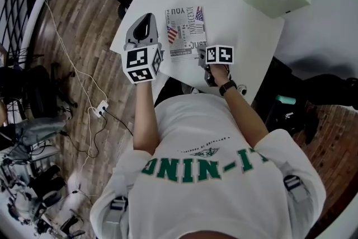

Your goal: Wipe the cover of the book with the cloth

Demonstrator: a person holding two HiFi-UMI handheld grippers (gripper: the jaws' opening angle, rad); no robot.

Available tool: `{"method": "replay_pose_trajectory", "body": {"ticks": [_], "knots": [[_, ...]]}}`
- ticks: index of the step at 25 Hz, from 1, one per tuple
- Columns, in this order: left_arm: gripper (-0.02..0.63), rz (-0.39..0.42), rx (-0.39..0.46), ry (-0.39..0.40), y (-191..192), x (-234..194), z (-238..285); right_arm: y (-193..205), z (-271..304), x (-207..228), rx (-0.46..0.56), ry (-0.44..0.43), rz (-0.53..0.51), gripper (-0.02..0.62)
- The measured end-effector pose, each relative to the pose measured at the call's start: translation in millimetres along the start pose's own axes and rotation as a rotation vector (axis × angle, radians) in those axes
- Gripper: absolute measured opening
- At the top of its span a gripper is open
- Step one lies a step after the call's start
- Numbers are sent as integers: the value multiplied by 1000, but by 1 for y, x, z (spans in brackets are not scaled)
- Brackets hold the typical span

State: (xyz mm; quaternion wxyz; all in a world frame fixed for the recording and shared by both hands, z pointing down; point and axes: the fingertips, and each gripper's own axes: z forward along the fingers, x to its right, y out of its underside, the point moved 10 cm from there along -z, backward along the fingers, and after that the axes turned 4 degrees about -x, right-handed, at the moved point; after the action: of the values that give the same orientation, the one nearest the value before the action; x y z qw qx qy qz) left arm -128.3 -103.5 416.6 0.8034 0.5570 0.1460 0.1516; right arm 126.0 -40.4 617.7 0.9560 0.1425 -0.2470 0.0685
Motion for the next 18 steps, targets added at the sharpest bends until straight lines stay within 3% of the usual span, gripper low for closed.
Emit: {"method": "replay_pose_trajectory", "body": {"ticks": [3, 8, 11, 18], "knots": [[15, 1, 4, 22, 0, 10, 4, 2, -12, 18, 31, 17, 51, 32], [15, 11, 8, 15, 0, 21, 0, 4, -16, 24, 29, 28, 34, 32], [15, 5, 9, -16, 2, 14, -10, 4, -9, 10, 6, -32, 13, 32], [15, -22, -2, -105, 12, -6, -36, 23, 42, -89, -173, -242, -283, 32]]}}
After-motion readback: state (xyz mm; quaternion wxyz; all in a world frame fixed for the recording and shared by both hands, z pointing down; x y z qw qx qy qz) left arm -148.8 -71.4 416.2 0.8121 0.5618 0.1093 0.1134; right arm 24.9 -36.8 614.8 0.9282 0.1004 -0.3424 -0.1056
